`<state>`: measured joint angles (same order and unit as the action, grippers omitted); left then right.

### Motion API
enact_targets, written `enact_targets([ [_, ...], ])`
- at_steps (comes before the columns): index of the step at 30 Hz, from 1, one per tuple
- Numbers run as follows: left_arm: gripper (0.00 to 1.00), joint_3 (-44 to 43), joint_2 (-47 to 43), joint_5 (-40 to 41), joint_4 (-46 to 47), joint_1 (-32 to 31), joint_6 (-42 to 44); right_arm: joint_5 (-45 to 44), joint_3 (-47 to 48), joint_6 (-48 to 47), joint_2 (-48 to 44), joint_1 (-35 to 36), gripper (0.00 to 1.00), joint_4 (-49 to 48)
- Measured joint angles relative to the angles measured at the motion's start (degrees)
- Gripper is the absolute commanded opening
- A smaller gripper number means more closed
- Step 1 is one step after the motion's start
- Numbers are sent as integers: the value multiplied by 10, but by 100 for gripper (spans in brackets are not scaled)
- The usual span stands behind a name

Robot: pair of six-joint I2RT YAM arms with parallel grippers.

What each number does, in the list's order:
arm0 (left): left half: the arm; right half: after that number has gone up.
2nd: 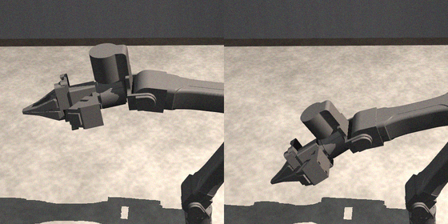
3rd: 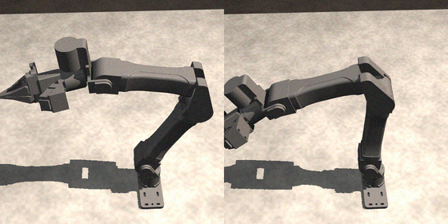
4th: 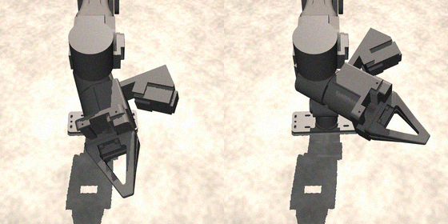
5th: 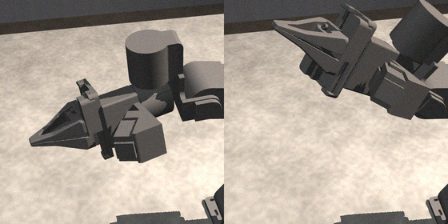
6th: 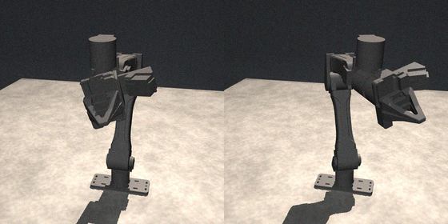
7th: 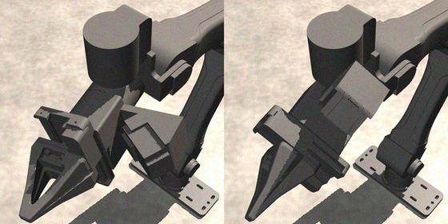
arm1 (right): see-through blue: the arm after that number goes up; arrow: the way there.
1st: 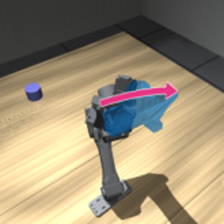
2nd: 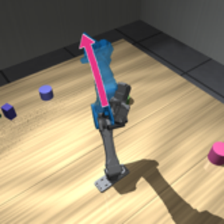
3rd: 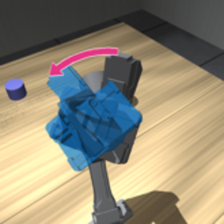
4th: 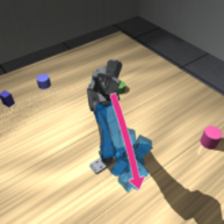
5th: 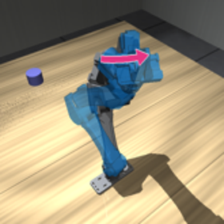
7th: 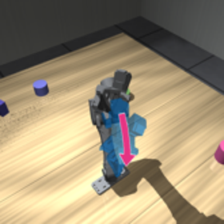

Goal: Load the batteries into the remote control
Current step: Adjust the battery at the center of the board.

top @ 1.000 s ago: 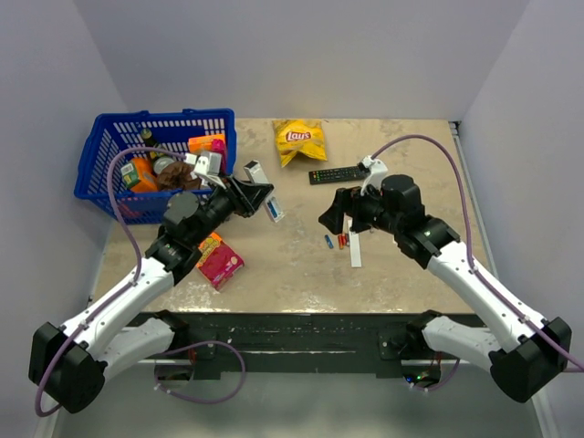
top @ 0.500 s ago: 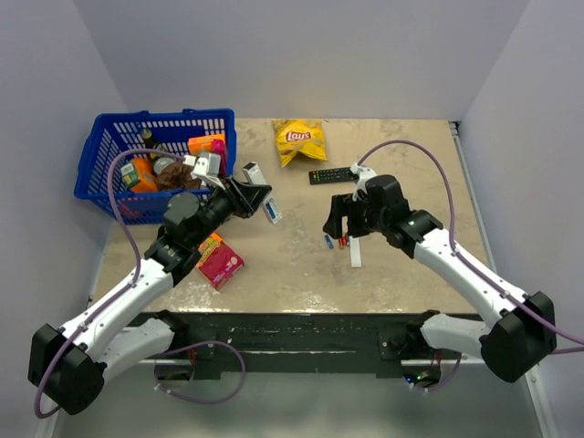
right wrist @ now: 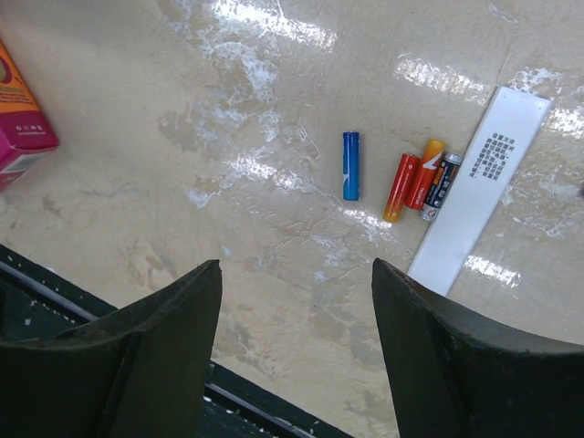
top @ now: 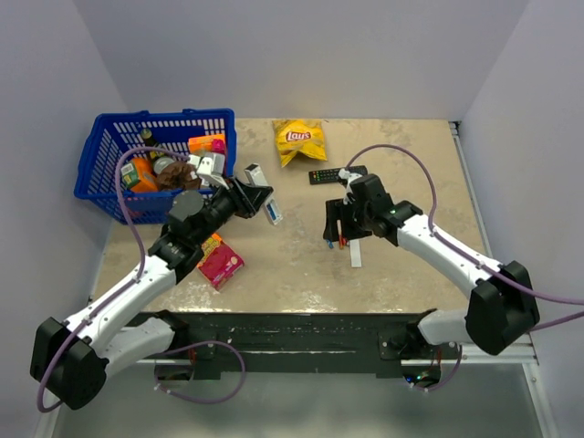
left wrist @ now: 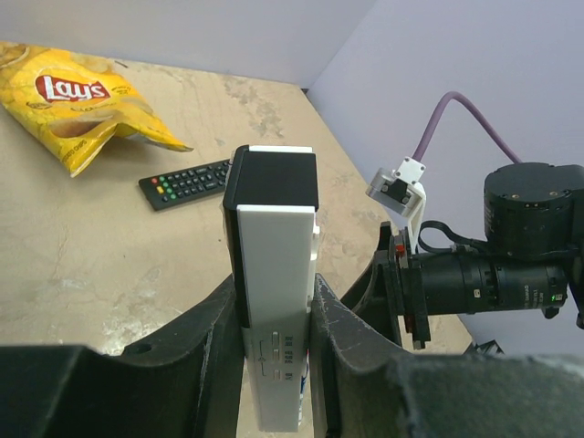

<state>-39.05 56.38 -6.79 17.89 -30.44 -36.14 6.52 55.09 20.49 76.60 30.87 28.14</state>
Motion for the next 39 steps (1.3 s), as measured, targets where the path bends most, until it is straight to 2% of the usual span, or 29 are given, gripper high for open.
enact_targets([
  [12,0,0,35,-1,-1,0,0,-39,7,-6,75,18,53,9],
  [22,0,0,42,-5,-1,0,4,-85,58,-11,159,52,42,17],
  [32,0,0,43,-5,-11,0,4,-116,87,-18,223,52,41,25],
  [39,0,0,42,-5,-19,0,4,-117,88,-26,243,57,36,25],
])
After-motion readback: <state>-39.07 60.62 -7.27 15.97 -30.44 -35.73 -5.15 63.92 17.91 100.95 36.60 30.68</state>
